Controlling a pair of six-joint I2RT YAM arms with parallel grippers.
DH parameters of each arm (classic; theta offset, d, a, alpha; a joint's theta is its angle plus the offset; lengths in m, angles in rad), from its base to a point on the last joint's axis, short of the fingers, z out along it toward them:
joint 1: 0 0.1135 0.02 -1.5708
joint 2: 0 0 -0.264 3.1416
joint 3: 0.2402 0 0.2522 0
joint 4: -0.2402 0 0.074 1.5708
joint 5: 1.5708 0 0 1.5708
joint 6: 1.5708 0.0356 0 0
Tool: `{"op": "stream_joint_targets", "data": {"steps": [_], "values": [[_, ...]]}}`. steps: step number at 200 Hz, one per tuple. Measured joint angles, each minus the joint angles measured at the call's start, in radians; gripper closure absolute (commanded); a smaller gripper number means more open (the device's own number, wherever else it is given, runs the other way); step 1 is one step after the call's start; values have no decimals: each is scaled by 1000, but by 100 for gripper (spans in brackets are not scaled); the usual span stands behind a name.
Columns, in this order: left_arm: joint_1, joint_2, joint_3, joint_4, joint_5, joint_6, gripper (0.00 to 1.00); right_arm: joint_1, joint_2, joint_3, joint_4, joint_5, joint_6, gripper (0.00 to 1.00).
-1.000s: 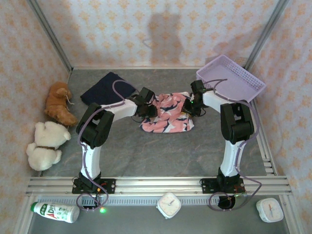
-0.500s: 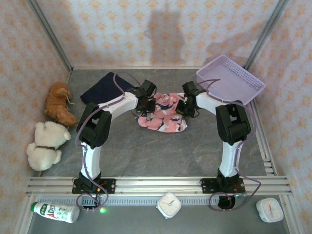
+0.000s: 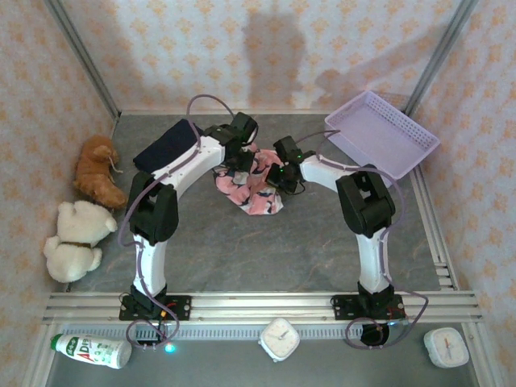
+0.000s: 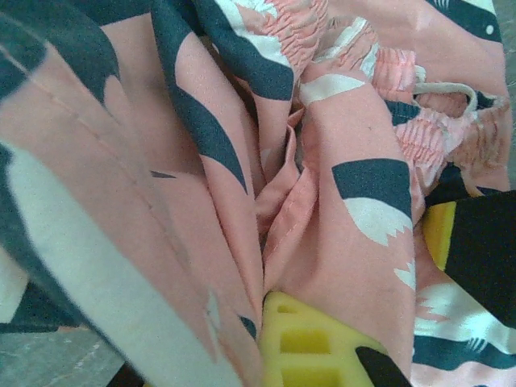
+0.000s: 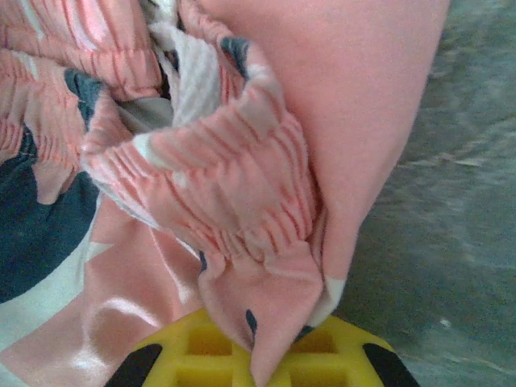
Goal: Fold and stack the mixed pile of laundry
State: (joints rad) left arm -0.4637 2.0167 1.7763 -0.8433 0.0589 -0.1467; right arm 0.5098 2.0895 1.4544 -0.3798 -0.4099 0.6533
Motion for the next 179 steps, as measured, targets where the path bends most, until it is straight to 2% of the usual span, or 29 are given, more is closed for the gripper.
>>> {"op": "stream_joint_targets", "data": {"steps": [10,30,50,66,95,138,179], "values": [[4,-1,3,-6,-9,24,100,5,11,11,11,0,18,84],[10,-6,3,-7,-20,73,100,10,40,45,23,-1,48,42],[23,-11,11,-13,-24,124,100,18,39,69,43,9,65,24],[38,-11,41,-30,-27,167,100,20,34,71,42,34,65,16],[69,-11,114,-43,-52,245,100,9,-15,27,-10,105,49,10],[138,-10,133,-46,-39,306,100,-77,-180,-166,-71,180,36,9],[183,60,286,-62,-16,337,100,-156,-249,-261,-126,242,26,9]]}}
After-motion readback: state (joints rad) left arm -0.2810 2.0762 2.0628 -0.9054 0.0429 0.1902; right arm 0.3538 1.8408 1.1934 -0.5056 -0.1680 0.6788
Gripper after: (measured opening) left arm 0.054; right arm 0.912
